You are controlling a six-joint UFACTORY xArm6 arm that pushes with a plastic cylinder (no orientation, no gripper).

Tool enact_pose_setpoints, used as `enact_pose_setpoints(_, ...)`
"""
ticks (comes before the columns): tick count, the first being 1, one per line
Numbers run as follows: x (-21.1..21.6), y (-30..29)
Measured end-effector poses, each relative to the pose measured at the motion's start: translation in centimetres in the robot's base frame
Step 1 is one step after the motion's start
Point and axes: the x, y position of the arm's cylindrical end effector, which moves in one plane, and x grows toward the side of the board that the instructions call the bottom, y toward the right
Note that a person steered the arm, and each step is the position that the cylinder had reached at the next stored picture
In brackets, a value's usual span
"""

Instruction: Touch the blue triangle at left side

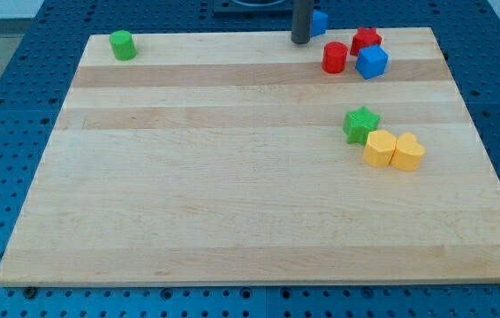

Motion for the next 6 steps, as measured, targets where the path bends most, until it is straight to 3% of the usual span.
enact_pose_setpoints(3, -0.4, -3.8)
enact_pose_setpoints(6, -1.8, -1.5)
